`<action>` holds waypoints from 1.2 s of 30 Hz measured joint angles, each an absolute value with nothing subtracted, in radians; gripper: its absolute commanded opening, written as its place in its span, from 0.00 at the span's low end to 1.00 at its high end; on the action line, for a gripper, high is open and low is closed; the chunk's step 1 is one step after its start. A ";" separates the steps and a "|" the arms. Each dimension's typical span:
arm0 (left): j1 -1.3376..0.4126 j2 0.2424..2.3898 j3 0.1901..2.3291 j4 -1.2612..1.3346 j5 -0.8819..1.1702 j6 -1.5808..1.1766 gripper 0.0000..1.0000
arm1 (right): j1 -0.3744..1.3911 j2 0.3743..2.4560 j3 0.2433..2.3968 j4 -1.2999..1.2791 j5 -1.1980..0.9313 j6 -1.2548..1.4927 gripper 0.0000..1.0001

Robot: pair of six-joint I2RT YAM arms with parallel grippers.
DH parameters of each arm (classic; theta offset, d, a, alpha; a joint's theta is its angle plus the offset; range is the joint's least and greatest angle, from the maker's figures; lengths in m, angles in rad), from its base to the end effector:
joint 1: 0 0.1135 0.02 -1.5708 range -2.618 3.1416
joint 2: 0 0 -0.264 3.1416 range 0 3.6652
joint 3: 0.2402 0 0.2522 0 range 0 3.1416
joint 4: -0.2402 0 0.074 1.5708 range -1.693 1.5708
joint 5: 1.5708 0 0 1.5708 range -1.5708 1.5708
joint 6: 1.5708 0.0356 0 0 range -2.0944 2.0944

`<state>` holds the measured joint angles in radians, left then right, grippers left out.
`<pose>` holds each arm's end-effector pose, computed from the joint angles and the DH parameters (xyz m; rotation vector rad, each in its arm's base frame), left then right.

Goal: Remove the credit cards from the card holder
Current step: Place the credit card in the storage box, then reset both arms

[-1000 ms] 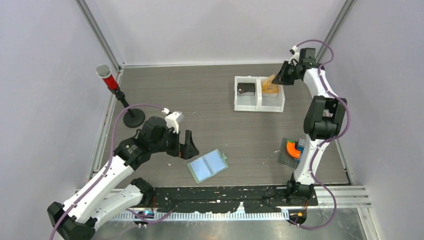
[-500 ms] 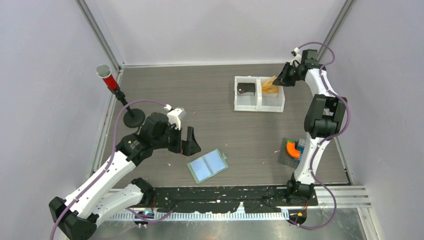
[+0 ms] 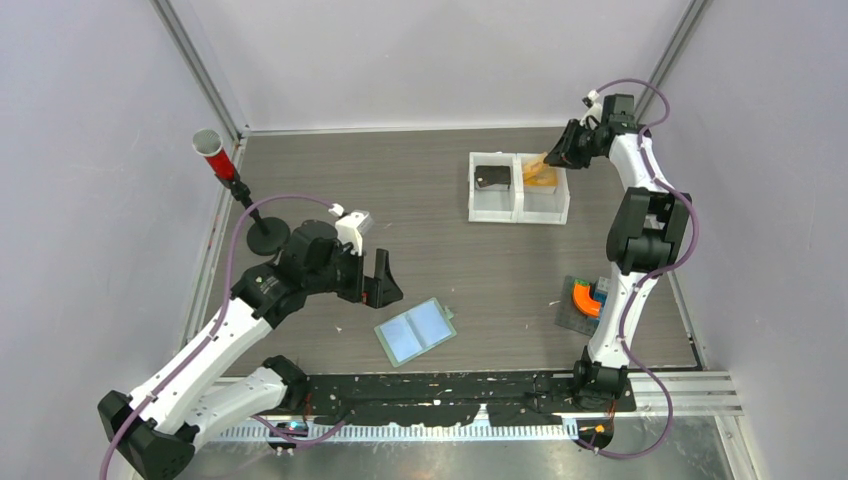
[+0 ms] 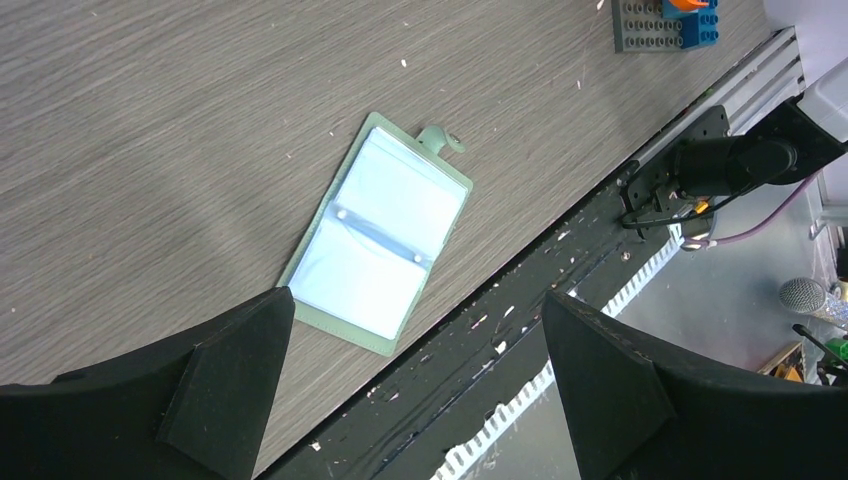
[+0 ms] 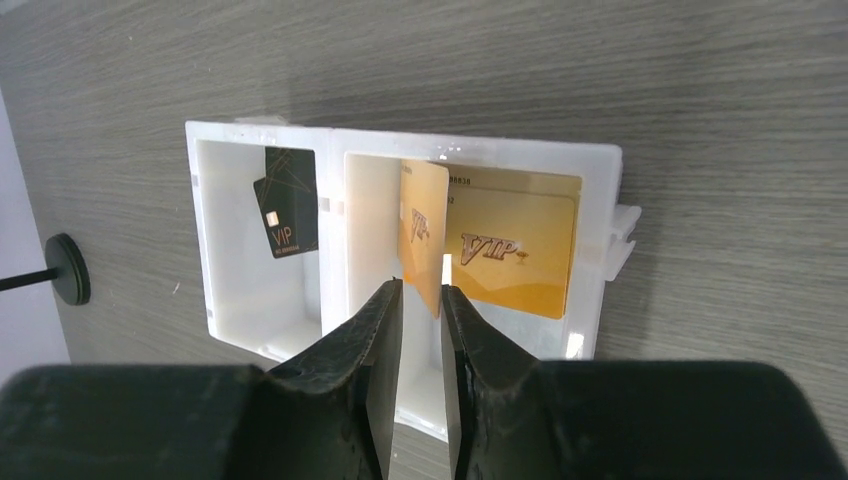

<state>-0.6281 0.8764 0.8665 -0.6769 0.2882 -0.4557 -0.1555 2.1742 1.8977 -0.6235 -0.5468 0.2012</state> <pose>0.1399 -0.1141 0.3054 0.3677 2.3567 -0.8766 0.4837 -0.0571 0.2399 0.1949 2.4039 0.6920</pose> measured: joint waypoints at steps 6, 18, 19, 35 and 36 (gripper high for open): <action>-0.628 0.879 0.879 -0.683 0.288 -0.443 0.99 | -0.155 2.174 1.940 -0.625 -0.506 0.211 0.30; -0.628 0.873 0.879 -0.709 0.257 -0.432 0.99 | -0.139 2.158 1.968 -0.657 -0.450 0.221 0.95; -0.628 0.869 0.881 -0.714 0.244 -0.432 0.99 | -0.133 2.143 1.949 -0.659 -0.450 0.230 0.98; -0.628 0.693 0.953 -0.742 0.004 -0.465 0.99 | 0.292 1.401 1.367 -0.624 -0.350 0.228 0.95; -0.628 0.690 0.953 -0.742 -0.001 -0.468 0.99 | 0.311 1.344 1.314 -0.621 -0.336 0.234 0.95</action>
<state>-0.6281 0.6899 0.9531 -0.7422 -0.0010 -0.4679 0.3115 1.3437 1.3136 -0.6209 -0.3363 0.2344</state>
